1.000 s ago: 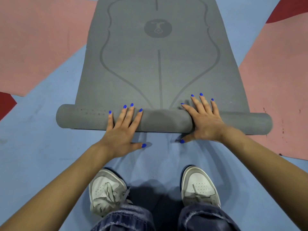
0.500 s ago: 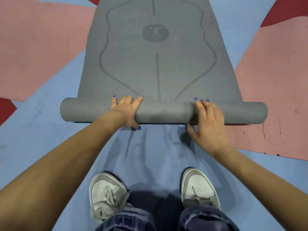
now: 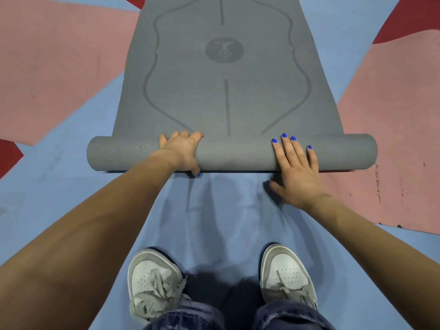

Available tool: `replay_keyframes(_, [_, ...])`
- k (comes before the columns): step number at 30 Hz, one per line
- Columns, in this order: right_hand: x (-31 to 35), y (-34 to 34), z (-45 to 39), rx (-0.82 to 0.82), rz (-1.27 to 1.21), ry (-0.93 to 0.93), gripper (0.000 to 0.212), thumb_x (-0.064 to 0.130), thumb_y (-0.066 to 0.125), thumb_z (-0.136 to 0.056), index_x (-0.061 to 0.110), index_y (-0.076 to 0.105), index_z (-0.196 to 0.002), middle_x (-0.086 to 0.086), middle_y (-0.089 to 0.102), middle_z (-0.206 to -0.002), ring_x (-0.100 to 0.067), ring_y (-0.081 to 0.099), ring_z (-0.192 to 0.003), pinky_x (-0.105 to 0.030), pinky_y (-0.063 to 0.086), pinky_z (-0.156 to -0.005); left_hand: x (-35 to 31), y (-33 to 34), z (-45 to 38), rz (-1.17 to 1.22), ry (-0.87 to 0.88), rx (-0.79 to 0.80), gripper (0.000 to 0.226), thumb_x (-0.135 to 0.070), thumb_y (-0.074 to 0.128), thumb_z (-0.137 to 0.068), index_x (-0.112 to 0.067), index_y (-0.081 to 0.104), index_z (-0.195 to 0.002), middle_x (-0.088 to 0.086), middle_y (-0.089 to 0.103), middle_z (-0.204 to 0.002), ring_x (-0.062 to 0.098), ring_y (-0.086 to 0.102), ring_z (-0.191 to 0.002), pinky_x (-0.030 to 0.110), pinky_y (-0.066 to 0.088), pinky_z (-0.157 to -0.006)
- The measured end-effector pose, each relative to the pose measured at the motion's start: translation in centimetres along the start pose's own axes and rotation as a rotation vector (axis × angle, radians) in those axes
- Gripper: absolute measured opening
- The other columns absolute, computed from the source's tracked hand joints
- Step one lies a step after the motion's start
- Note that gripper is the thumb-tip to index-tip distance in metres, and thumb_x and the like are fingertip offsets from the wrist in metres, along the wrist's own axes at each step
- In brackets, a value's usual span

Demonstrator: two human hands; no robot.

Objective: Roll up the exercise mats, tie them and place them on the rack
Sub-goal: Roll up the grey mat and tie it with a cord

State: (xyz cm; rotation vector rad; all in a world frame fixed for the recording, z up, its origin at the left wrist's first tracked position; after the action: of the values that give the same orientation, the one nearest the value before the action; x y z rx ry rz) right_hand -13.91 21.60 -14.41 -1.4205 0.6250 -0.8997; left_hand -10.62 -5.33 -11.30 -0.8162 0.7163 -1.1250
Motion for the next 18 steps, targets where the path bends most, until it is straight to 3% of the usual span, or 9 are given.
replay_keyframes(5, [0.4, -0.5, -2.8, 0.005, 0.063, 0.033, 0.095, 0.055, 0.063, -0.081, 0.022, 0.01, -0.152, -0.007, 0.015, -0.157, -0.028, 0.006, -0.145, -0.052, -0.006, -0.114, 0.3, 0.6, -0.3, -0.05, 0.07, -0.085, 0.1, -0.039, 0.081, -0.067, -0.024, 0.023, -0.147, 0.007, 0.03, -0.147, 0.028, 0.026, -0.137, 0.047, 0.005, -0.117])
replay_keyframes(9, [0.0, -1.2, -5.9, 0.17, 0.07, 0.074, 0.108, 0.063, 0.072, -0.065, 0.028, 0.015, -0.15, -0.004, 0.03, -0.147, -0.031, 0.015, -0.142, -0.055, -0.002, -0.114, 0.8, 2.8, 0.5, -0.236, 0.057, -0.259, 0.097, -0.039, 0.068, -0.083, -0.022, 0.003, -0.153, 0.013, 0.006, -0.157, 0.031, 0.005, -0.145, 0.059, -0.001, -0.113])
replay_keyframes(12, [-0.3, -2.4, -8.1, 0.293, 0.108, 0.056, 0.113, 0.063, 0.078, -0.056, 0.03, 0.02, -0.147, -0.002, 0.039, -0.141, -0.028, 0.028, -0.136, -0.059, 0.007, -0.113, 0.6, 3.0, 0.4, -0.356, -0.039, -0.28, 0.091, -0.018, 0.06, -0.088, -0.023, -0.004, -0.152, 0.024, 0.016, -0.151, 0.045, 0.011, -0.141, 0.066, 0.005, -0.11])
replay_keyframes(15, [-0.1, -3.3, -9.4, 0.37, 0.156, 0.028, 0.104, 0.06, 0.08, -0.055, 0.025, 0.03, -0.14, -0.005, 0.047, -0.133, -0.031, 0.041, -0.127, -0.065, 0.018, -0.107, 0.2, 0.7, -0.7, -0.325, -0.062, -0.174, 0.089, -0.019, 0.067, -0.08, -0.023, 0.011, -0.149, 0.021, 0.037, -0.136, 0.043, 0.036, -0.126, 0.066, 0.021, -0.106])
replay_keyframes(18, [0.2, -4.2, -10.4, 0.381, 0.158, -0.025, 0.086, 0.057, 0.079, -0.056, 0.021, 0.042, -0.126, -0.007, 0.058, -0.117, -0.032, 0.054, -0.109, -0.05, 0.042, -0.098, 0.4, -0.8, -1.1, -0.319, -0.024, -0.149, 0.076, -0.023, 0.069, -0.075, -0.022, 0.027, -0.138, 0.016, 0.05, -0.122, 0.04, 0.051, -0.11, 0.058, 0.038, -0.096])
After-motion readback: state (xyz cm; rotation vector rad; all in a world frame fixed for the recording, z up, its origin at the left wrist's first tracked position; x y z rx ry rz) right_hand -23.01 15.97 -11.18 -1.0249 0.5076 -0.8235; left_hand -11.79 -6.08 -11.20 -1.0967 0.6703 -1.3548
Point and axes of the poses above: each hand's wrist, its own z-axis away from the middle knuckle, its own y-axis out of the palm, x = y × z, the point moved 2 cm from there along -z, towards the middle knuckle
